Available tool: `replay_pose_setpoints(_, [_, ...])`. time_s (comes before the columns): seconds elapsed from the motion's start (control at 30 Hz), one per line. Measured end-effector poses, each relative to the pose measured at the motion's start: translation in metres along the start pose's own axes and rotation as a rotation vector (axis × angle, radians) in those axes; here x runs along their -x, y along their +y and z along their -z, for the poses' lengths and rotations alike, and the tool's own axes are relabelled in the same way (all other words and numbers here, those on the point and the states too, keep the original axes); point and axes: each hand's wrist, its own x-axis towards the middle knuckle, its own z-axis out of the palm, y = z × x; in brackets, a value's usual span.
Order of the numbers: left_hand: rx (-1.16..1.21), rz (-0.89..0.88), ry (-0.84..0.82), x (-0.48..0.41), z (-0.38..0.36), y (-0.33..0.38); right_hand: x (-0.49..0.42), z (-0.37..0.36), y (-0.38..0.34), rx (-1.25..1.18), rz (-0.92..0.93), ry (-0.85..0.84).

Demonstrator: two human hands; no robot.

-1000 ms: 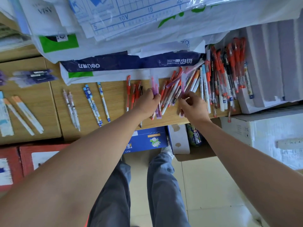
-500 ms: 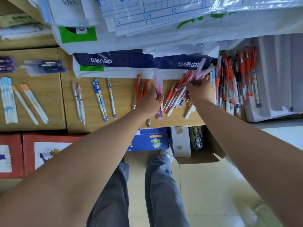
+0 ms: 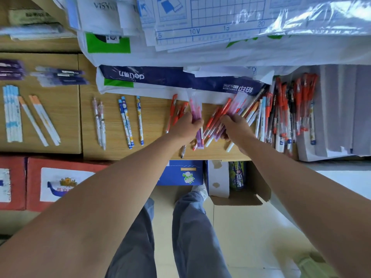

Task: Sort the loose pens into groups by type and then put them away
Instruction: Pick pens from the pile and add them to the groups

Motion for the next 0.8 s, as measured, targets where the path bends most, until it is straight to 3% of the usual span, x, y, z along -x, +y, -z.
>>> replay_pose_setpoints(0.1, [0.062, 0.018, -0.044, 0.008, 0.003, 0.006, 0.013, -0.010, -0.007, 0.093, 0.021, -0.183])
replay_pose_setpoints(0.2, [0.135, 0.003, -0.038, 0.017, 0.010, 0.004, 0.023, -0.021, -0.014, 0.075, 0.066, -0.250])
replay_pose_setpoints(0.5, [0.373, -0.078, 0.109, 0.046, 0.046, -0.030, 0.046, -0.063, -0.031, -0.203, 0.048, -0.493])
replay_pose_setpoints(0.8, [0.319, -0.085, 0.155, 0.073, 0.123, -0.087, 0.072, -0.153, -0.067, 0.026, 0.110, -0.550])
